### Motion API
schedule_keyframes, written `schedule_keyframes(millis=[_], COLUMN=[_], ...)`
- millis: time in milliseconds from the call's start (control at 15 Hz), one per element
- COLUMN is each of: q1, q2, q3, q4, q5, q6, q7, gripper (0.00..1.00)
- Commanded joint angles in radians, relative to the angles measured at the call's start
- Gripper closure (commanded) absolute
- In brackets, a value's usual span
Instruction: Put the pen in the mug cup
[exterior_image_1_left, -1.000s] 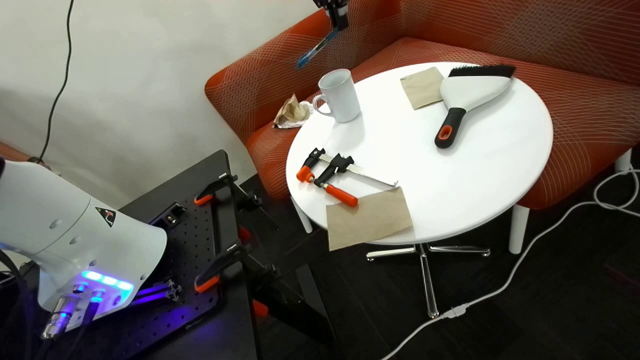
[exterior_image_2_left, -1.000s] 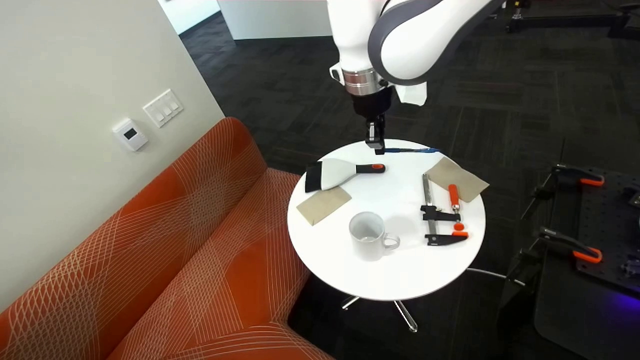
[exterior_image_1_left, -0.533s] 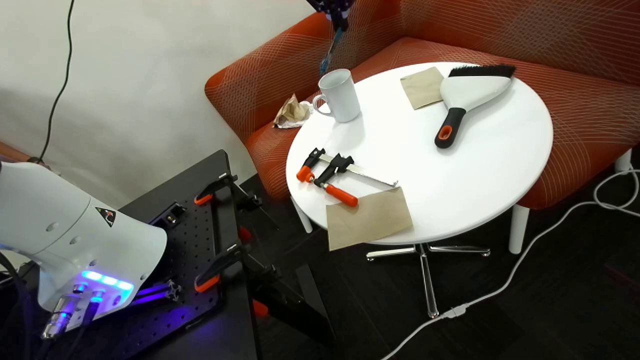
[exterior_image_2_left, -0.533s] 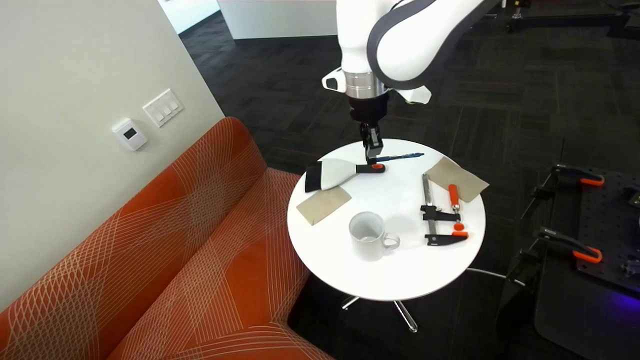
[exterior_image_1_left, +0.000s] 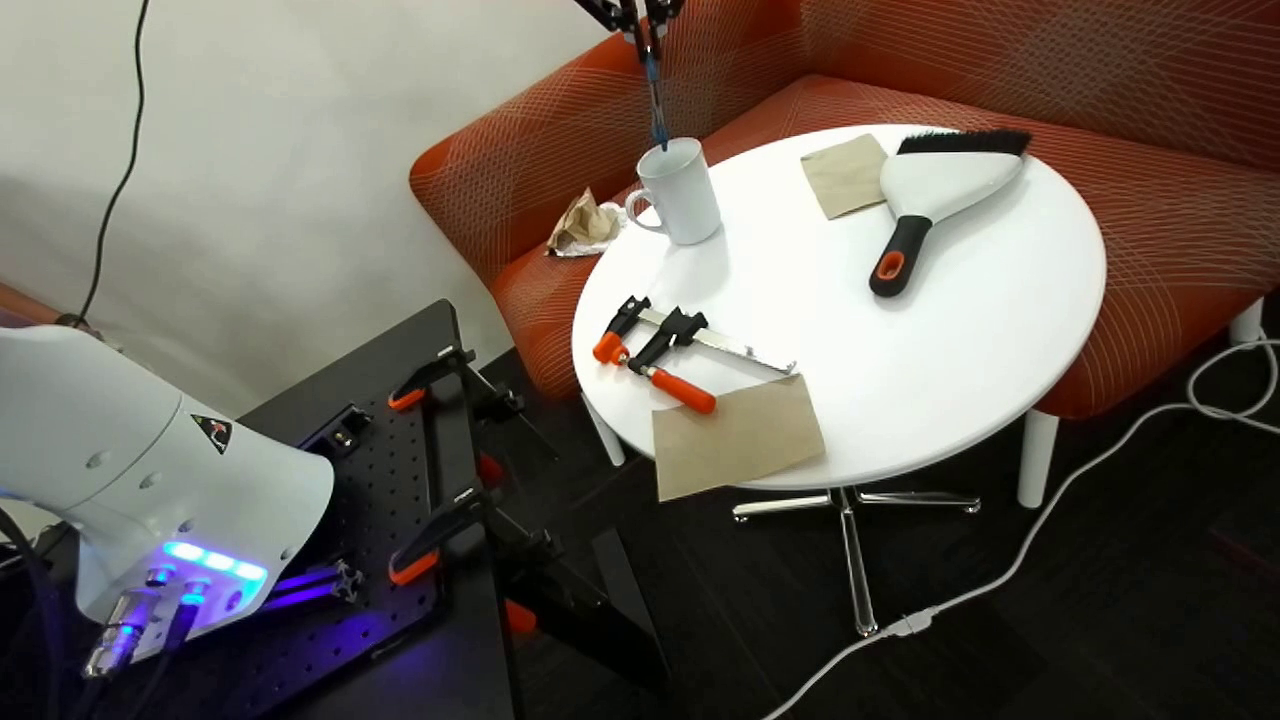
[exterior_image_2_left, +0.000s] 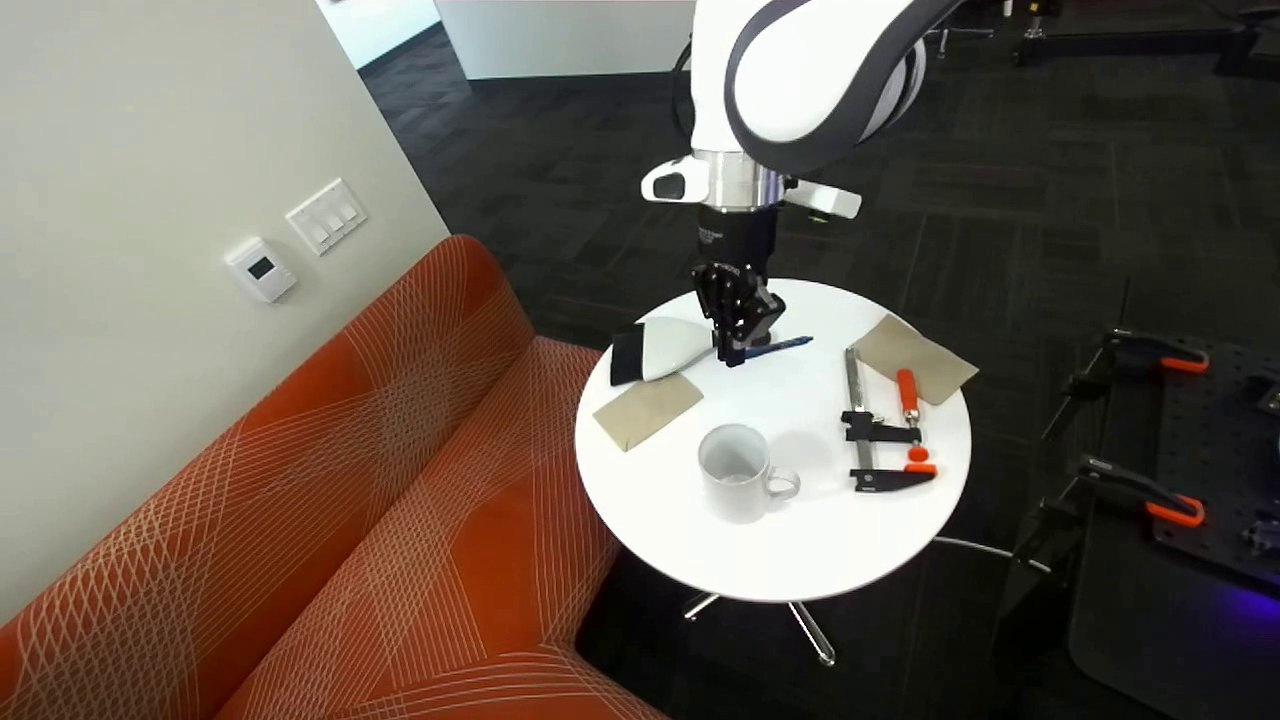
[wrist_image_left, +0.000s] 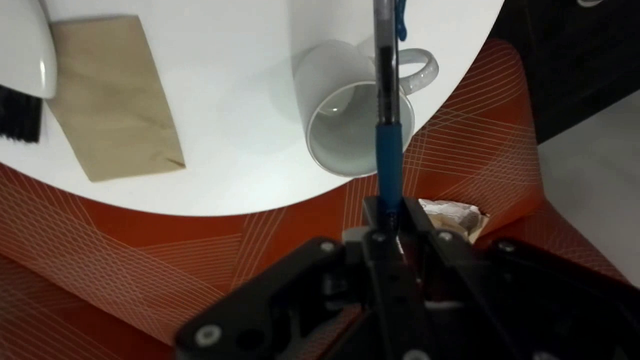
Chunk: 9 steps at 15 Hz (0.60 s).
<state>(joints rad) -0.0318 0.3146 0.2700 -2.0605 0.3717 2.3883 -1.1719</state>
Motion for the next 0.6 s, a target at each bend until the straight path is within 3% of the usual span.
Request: schedule_keyframes(millis=[0,533], q1=[-0.033,-0.039], q2=[-0.018,0.007], q3=[0.043,0.050], q4=[-0.020,0.013], q5=[0.125,0.478], q6=[0.002,-0.092], q7=[-0.260,-0.869], gripper=[0.97,0.97])
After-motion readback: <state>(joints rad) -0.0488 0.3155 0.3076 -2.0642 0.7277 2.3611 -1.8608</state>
